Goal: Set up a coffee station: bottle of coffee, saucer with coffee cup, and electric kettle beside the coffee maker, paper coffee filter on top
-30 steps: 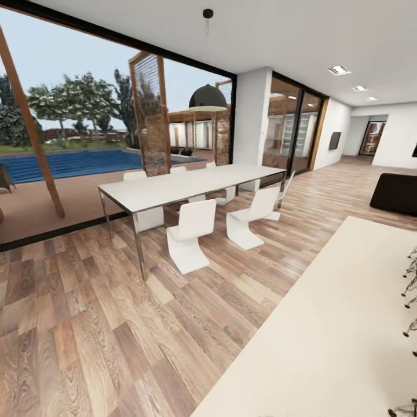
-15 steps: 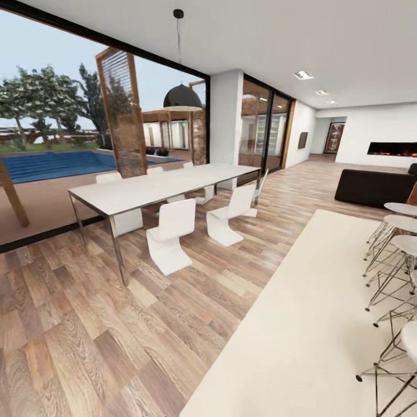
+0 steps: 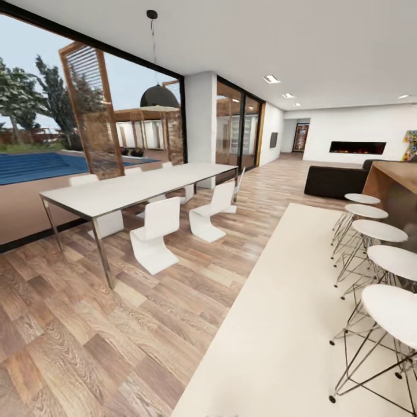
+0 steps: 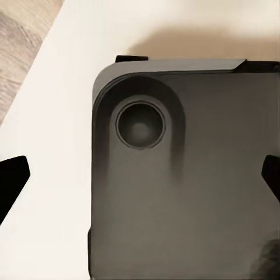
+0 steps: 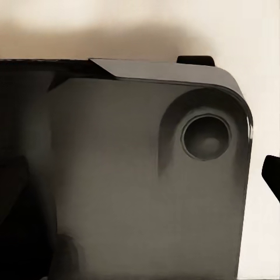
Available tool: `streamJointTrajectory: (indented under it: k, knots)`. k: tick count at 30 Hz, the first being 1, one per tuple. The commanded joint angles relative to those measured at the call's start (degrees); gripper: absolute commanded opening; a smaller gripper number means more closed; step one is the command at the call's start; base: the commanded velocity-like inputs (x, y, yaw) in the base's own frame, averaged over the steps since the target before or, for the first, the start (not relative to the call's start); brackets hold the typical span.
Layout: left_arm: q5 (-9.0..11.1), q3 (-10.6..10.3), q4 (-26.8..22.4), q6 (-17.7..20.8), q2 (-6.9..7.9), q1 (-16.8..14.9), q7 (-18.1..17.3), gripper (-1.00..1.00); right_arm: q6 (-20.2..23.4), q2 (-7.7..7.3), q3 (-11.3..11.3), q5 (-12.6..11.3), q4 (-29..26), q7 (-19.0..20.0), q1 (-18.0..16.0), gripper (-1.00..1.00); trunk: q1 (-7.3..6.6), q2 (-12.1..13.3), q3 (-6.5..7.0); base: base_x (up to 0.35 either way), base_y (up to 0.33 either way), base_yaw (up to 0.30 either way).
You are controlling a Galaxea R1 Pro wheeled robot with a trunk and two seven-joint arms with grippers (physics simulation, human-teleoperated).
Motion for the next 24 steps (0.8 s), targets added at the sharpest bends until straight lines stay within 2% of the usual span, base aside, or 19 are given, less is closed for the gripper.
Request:
streamJointTrajectory:
  k: [1,24]
  knots:
    - [0.22,-0.03,-0.08,-0.11,0.02,0.02,0.02,1.00,-0.03,0.01,-0.01,0.02,-0.02,0.03,-0.02,1.00,-0.02,-0.03,-0.05,-0.225,0.237,-0.267]
    - [0.31,0.07,-0.04,0.41,-0.52,-0.12,0.19,1.00,-0.03,0.01,-0.03,0.02,-0.02,0.03,-0.02,1.00,-0.02,-0.03,-0.05,-0.035,0.019,-0.267]
